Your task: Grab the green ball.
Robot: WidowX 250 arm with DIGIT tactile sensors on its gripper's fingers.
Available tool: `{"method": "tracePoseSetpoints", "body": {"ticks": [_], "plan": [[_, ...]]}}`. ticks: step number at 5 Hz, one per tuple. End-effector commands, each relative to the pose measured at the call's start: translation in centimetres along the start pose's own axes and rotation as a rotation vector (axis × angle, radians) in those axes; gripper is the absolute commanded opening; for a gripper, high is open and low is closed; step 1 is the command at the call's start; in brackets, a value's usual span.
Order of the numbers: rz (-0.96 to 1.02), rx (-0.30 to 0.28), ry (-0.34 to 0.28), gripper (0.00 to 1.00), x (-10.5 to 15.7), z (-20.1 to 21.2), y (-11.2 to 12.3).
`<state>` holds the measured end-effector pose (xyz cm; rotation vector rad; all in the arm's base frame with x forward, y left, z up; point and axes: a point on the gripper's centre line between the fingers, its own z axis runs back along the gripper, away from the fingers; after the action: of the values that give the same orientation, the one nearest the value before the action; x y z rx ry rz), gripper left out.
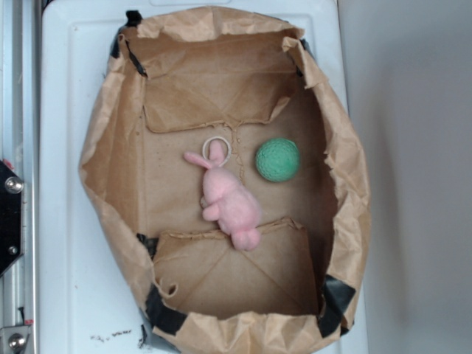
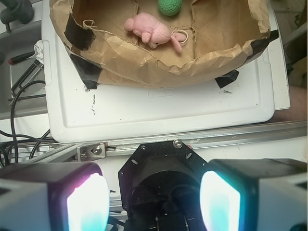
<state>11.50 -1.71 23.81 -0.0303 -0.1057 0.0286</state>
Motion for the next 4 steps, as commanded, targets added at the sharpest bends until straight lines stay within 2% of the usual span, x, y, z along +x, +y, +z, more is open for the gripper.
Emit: {"method": "tracePoseSetpoints", "body": {"ticks": [1, 3, 4], "plan": [[0.000, 0.000, 0.000, 1.00, 0.0, 0.0, 0.0], [0.069, -0.009, -0.046, 1.00, 3.5, -1.2, -1.2], [0.066, -0.019, -0.073, 1.00, 4.5, -1.3, -1.7]]}}
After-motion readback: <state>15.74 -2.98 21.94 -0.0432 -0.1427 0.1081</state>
